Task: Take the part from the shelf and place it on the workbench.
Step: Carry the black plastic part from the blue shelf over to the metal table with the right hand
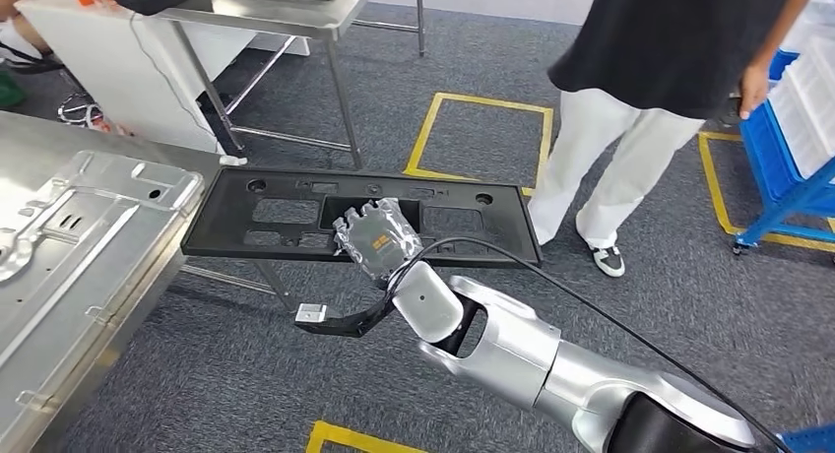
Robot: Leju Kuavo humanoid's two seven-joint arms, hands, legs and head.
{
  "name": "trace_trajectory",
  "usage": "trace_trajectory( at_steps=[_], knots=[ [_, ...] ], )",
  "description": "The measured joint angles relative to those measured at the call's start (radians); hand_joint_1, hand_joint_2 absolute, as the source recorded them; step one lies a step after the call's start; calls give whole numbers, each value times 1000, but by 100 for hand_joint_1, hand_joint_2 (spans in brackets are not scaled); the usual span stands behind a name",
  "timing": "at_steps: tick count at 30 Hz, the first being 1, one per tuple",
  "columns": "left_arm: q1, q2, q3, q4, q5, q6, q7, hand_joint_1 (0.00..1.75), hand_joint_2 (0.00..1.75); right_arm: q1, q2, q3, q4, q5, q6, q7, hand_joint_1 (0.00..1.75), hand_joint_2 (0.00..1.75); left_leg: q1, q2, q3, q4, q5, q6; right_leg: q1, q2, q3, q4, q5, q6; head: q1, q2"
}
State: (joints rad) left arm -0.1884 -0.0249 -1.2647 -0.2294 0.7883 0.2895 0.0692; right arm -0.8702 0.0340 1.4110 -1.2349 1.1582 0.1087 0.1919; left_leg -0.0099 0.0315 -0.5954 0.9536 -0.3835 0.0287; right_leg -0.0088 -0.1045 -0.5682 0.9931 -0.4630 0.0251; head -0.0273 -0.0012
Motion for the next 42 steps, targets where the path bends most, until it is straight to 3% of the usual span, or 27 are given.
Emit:
trace_trajectory(
  at_steps=[1, 3, 5, 6, 7, 8, 10, 12, 14, 16, 18, 20, 21, 22, 23, 25, 27, 30, 32, 34, 36, 37, 38, 40, 42],
  knots=[
    [1, 0, 0, 0, 0, 0, 0, 0, 175, -1, 0, 0, -2, 0, 0, 0, 175, 175, 3, -11, 5, -4, 3, 7, -1, 20, -8, 25, -17, 3, 0, 0],
    [1, 0, 0, 0, 0, 0, 0, 0, 175, -1, -2, 0, -5, -1, 2, 0, 175, 175, 8, -35, 12, -8, 5, 17, -3, 76, -61, 141, -75, 5, 3, 0],
    [0, -1, 0, 0, 0, 0, 0, 0, 175, 2, -5, 2, -5, -4, 4, 0, 175, 175, 9, -61, 13, -7, 4, 20, -3, 99, -133, 273, -121, 7, 4, 0],
    [1, -1, 0, 0, 0, 0, 0, 0, 175, 3, -6, 4, -5, -5, 5, 0, 175, 175, 10, -76, 14, -7, 4, 21, -3, 102, -151, 296, -118, 8, 5, 0],
    [2, -1, 0, 0, 0, -1, 0, 0, 175, 3, -8, 5, -5, -5, 6, 0, 175, 175, 11, -92, 15, -7, 3, 20, -4, 104, -148, 276, -93, 8, 5, 0],
    [2, -1, 0, 0, 0, -1, 0, 0, 175, 3, -8, 6, -5, -6, 6, 0, 175, 175, 12, -108, 18, -6, 1, 18, -5, 110, -126, 216, -53, 7, 5, 0],
    [1, -1, 0, 0, 0, -1, 0, 0, 175, 3, -9, 7, -5, -7, 6, 0, 175, 175, 14, -136, 18, -1, -4, 9, -14, 157, -63, 66, 21, 9, 5, 0],
    [0, -1, 0, 0, 0, -1, 0, 0, 175, 3, -9, 7, -6, -9, 7, 0, 175, 175, 15, -158, 11, 4, -8, 0, -18, 191, -35, -2, 43, 8, 5, 0],
    [1, 0, 0, 0, 0, -1, 0, 0, 175, 3, -9, 8, -7, -10, 7, 0, 175, 175, 19, -176, 4, 3, -7, -10, -14, 172, -33, -6, 42, 0, 5, 0],
    [2, 0, 0, 0, -1, -1, 2, 0, 175, 2, -6, 8, -7, -10, 7, 0, 175, 175, 18, -141, -12, 32, -23, -19, -14, 149, -29, -10, 42, -12, 4, 0],
    [-1, 0, 0, 0, -2, -1, 3, 0, 175, 1, -5, 8, -9, -10, 7, 0, 175, 175, 16, -76, -65, 142, -73, -29, -13, 124, -23, -12, 39, -22, 3, 0],
    [-8, 0, 0, 0, -2, -1, 2, 0, 175, 1, -6, 8, -10, -12, 9, 0, 175, 175, 18, -51, -136, 281, -124, -36, -11, 95, -19, -12, 34, -27, 3, 0],
    [-11, 0, 0, 0, -1, -1, 2, 0, 175, 1, -6, 8, -10, -12, 10, -1, 175, 175, 20, -47, -156, 315, -129, -39, -10, 81, -17, -12, 30, -27, 3, 0],
    [-13, 0, 0, 0, -1, -1, 2, 0, 175, 2, -6, 8, -10, -12, 10, -1, 175, 175, 22, -44, -154, 306, -115, -41, -10, 68, -14, -12, 27, -26, 3, 0],
    [-12, 0, 0, 0, -2, -1, 3, 0, 175, 1, -5, 8, -10, -12, 11, -2, 175, 175, 24, -37, -129, 255, -85, -42, -11, 56, -9, -12, 23, -25, 3, 0],
    [-7, 0, 0, 0, -3, -1, 3, 0, 175, 1, -4, 8, -10, -12, 11, -2, 175, 175, 20, 5, -50, 100, -20, -40, -7, 36, 2, -12, 14, -17, 2, 0],
    [-3, 0, 0, 0, -3, -1, 3, 0, 175, -1, -2, 8, -10, -12, 11, -3, 175, 175, 11, 35, -10, 16, 4, -29, -1, 19, 7, -12, 8, -8, 3, 0],
    [0, 0, 0, 0, -2, -2, 3, 0, 175, -2, 2, 8, -10, -13, 12, -4, 175, 175, 7, 7, -9, 9, 2, -10, -1, 0, 15, -12, -1, 7, 4, 0],
    [0, 1, 0, 0, -4, -2, 3, 0, 175, -3, 4, 8, -10, -13, 13, -4, 175, 175, 12, -16, 0, 3, 3, 6, -5, 36, -1, 38, -33, 13, 5, 0],
    [-1, 1, 0, 0, -5, -2, 3, 0, 175, -3, 4, 9, -10, -13, 13, -5, 175, 175, 15, -39, 5, 2, 2, 17, -7, 86, -68, 170, -92, 15, 7, 0],
    [-1, 1, 0, 0, -6, -3, 4, 0, 175, 0, 2, 11, -10, -14, 13, -8, 175, 175, 15, -68, 7, 2, 1, 19, -6, 101, -140, 289, -122, 16, 8, 0],
    [-1, 1, 0, 0, -6, -4, 4, 0, 175, 1, 1, 12, -9, -15, 13, -10, 175, 175, 15, -83, 8, 2, 0, 19, -6, 103, -153, 296, -108, 15, 8, 0],
    [-1, 1, 0, 0, -7, -5, 4, 0, 175, 2, 0, 12, -9, -15, 13, -11, 175, 175, 15, -99, 10, 3, -1, 18, -6, 106, -144, 259, -74, 14, 8, 0],
    [-2, 1, 0, 0, -7, -8, 4, 0, 175, 1, 0, 12, -9, -16, 12, -14, 175, 175, 17, -128, 14, 5, -5, 12, -10, 136, -86, 111, 10, 11, 9, 0],
    [-3, 0, 0, 0, -7, -11, 4, 0, 175, 2, 1, 13, -9, -18, 10, -17, 175, 175, 17, -151, 12, 8, -9, 2, -15, 170, -43, 9, 48, 9, 9, 0]
  ],
)
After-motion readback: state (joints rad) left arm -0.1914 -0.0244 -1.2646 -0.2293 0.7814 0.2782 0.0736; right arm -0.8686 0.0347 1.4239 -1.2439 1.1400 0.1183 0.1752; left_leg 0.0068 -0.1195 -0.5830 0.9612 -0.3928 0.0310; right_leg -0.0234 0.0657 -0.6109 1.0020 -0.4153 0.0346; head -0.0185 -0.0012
